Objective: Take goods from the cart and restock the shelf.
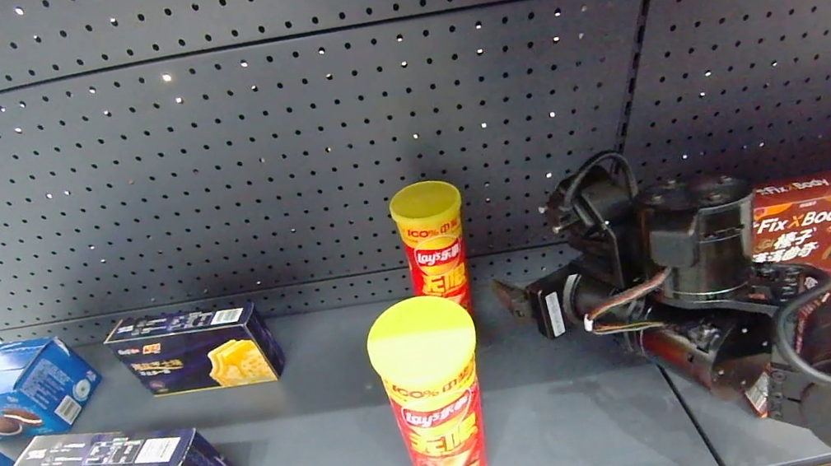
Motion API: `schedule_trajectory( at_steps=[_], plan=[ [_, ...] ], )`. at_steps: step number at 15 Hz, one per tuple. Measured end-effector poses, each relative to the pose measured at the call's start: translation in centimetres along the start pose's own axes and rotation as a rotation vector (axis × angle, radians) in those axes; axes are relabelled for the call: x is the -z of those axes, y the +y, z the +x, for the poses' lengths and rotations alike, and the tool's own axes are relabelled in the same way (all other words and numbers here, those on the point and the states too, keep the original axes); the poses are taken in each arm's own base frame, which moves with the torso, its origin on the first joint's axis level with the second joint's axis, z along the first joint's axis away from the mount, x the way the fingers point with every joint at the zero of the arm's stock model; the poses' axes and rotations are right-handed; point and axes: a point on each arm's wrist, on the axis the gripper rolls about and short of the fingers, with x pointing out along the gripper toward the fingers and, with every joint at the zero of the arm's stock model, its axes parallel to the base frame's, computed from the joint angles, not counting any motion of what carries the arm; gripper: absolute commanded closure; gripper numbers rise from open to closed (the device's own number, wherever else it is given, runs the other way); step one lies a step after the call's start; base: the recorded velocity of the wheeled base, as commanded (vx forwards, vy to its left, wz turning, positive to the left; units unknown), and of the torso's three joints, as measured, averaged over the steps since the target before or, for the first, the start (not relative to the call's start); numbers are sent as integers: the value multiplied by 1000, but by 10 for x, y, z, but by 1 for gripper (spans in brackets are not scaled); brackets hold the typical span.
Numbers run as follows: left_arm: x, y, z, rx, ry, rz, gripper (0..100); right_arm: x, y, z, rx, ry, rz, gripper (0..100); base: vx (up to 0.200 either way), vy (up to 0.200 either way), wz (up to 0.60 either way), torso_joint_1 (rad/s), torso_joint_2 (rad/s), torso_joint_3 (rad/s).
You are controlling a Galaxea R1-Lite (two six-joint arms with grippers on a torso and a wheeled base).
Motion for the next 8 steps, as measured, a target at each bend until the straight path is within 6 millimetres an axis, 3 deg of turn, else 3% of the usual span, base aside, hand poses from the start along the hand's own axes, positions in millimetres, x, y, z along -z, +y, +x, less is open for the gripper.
schedule_trajectory(
  at_steps=[5, 8],
  plan=[
    [0, 0, 0, 0, 0, 0, 0, -24, -26, -51, -1, -64, 22, 0, 0, 0, 0, 0, 0, 0],
    [0, 0, 0, 0, 0, 0, 0, -43, -63, -73, 102, -115, 50, 0, 0, 0, 0, 0, 0, 0]
  ],
)
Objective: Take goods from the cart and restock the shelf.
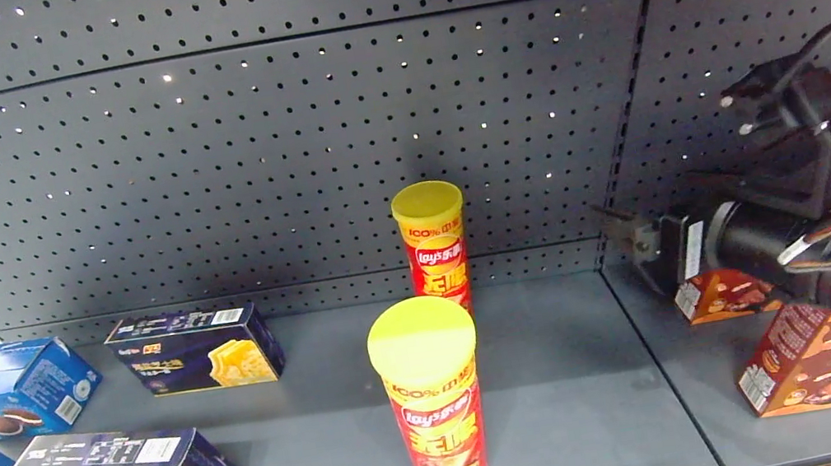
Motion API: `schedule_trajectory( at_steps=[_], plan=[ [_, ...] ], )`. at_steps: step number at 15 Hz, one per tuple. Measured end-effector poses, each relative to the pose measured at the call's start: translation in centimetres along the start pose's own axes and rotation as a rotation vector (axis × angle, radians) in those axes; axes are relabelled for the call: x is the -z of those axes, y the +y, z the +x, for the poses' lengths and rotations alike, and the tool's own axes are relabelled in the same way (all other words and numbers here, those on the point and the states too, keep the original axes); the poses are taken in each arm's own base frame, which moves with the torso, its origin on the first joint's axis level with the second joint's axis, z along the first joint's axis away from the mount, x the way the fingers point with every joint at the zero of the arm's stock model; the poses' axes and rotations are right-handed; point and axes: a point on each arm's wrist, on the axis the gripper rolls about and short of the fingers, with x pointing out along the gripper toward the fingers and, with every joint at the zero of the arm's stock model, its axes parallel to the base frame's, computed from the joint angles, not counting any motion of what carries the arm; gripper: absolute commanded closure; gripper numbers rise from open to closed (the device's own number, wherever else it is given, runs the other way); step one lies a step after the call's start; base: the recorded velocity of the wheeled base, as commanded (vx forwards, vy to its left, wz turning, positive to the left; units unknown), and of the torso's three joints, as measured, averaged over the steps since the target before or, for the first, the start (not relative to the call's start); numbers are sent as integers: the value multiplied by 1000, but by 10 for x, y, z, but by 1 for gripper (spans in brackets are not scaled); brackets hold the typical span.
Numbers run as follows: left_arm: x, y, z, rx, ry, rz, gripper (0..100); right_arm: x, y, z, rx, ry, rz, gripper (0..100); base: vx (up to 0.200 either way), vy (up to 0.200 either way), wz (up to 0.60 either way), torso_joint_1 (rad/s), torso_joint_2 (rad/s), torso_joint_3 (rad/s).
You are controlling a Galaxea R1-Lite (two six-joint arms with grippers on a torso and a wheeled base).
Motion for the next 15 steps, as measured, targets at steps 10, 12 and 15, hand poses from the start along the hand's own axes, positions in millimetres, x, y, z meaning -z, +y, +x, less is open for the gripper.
schedule_trajectory(
  at_steps=[10, 12, 15],
  plan=[
    [0, 0, 0, 0, 0, 0, 0, -34, -101, -167, 298, -270, 25, 0, 0, 0, 0, 0, 0, 0],
    [0, 0, 0, 0, 0, 0, 0, 2, -96, -195, 307, -257, 23, 0, 0, 0, 0, 0, 0, 0],
    [0, 0, 0, 0, 0, 0, 0, 42, -89, -217, 263, -182, 21, 0, 0, 0, 0, 0, 0, 0]
  ],
)
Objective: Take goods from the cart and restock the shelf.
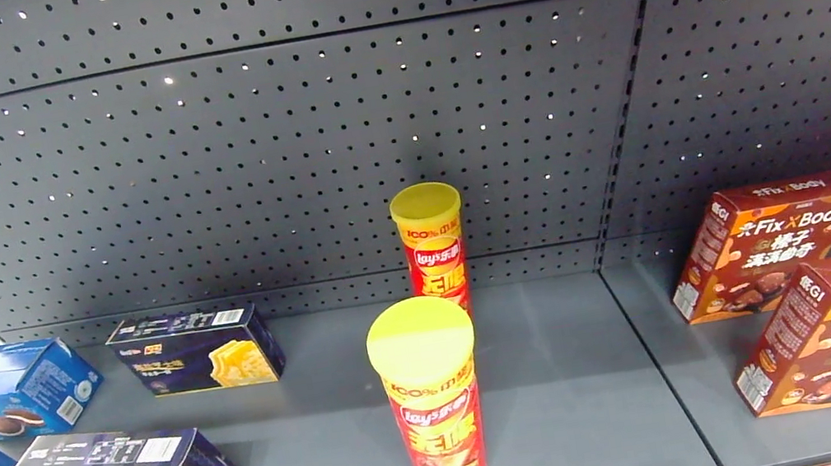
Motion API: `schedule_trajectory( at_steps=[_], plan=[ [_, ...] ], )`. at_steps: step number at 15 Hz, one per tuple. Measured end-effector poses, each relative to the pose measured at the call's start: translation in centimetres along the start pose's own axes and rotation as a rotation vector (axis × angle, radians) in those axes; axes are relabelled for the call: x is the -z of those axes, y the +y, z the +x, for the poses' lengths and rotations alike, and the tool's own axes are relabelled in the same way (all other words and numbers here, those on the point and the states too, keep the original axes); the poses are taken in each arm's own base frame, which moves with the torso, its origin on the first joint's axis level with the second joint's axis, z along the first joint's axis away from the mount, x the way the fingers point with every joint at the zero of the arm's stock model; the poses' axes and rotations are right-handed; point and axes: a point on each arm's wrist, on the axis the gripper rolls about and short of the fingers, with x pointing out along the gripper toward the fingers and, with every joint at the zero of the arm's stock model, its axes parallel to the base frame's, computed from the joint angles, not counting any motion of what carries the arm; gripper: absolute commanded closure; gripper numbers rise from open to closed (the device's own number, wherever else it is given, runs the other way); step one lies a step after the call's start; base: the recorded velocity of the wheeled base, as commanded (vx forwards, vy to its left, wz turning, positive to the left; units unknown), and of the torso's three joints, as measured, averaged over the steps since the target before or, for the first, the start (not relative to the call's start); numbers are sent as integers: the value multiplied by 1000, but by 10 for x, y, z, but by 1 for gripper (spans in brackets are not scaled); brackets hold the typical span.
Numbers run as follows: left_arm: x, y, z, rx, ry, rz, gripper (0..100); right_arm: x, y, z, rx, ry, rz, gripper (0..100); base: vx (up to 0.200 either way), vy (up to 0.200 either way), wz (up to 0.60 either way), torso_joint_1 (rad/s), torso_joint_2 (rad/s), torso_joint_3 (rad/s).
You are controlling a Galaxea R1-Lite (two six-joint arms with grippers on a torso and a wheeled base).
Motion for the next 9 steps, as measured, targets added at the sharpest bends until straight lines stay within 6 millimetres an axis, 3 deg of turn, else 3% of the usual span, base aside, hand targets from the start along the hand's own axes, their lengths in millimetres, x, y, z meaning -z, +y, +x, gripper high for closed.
schedule_trajectory(
  at_steps=[9],
  plan=[
    [0, 0, 0, 0, 0, 0, 0, 11, 0, -10, -27, -14, 0, 0, 0, 0, 0, 0, 0, 0]
  ],
)
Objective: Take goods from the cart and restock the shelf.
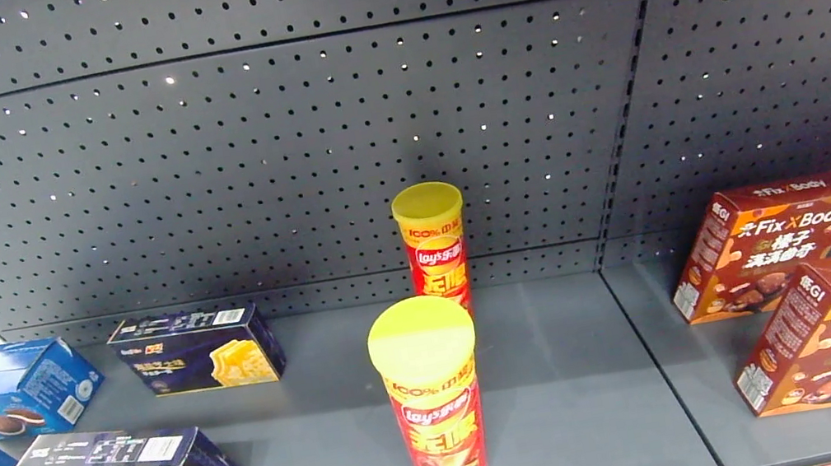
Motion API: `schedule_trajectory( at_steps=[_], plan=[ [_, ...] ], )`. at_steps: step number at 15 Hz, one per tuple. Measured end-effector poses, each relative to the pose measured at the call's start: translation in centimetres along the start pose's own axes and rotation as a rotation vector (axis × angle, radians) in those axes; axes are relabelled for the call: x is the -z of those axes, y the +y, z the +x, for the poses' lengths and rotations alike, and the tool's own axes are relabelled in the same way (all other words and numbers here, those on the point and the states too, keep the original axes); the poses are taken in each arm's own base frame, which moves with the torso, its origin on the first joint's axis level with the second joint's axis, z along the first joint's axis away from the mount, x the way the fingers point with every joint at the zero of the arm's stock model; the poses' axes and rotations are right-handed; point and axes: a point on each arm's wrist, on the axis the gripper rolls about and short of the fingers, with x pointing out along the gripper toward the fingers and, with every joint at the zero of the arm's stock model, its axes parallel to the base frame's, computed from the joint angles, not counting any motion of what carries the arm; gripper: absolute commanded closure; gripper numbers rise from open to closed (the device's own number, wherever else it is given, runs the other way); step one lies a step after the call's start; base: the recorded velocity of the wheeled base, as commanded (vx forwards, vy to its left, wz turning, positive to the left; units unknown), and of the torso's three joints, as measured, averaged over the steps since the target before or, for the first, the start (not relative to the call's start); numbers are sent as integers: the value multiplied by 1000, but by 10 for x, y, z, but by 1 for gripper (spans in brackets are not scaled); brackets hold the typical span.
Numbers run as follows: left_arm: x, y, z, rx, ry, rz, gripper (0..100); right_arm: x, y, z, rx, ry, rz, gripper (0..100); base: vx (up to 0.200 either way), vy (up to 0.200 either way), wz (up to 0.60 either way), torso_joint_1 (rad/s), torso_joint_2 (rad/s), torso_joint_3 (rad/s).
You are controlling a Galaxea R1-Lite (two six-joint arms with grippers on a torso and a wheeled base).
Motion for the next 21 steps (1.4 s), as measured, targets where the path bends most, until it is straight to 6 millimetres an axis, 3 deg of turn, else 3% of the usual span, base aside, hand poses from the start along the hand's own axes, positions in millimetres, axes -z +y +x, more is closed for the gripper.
schedule_trajectory(
  at_steps=[3, 6, 8, 13, 18, 21],
  plan=[
    [0, 0, 0, 0, 0, 0, 0, 16, 1, -9, 37, 8, -12, 0, 0, 0, 0, 0, 0, 0],
    [0, 0, 0, 1, 0, 0, 0, 53, 4, -26, 61, 146, 9, 0, 0, 0, 0, 0, 0, 0],
    [0, 0, 0, 1, 0, 0, 0, 62, 6, -34, 66, 149, 30, 0, 0, 0, 0, 0, 0, 0],
    [0, 0, 0, 0, 0, 0, 0, 90, 6, -36, 56, 145, 28, 0, 0, 0, 0, 0, 0, 0],
    [0, 0, 0, 0, 0, 0, 0, 103, 5, -40, 2, 194, 30, 0, 0, 0, 0, 0, 0, 0],
    [0, 0, 0, 0, 0, 0, 0, 104, 3, -42, 64, 188, 26, 0, 0, 0, 0, 0, 0, 0]
  ],
)
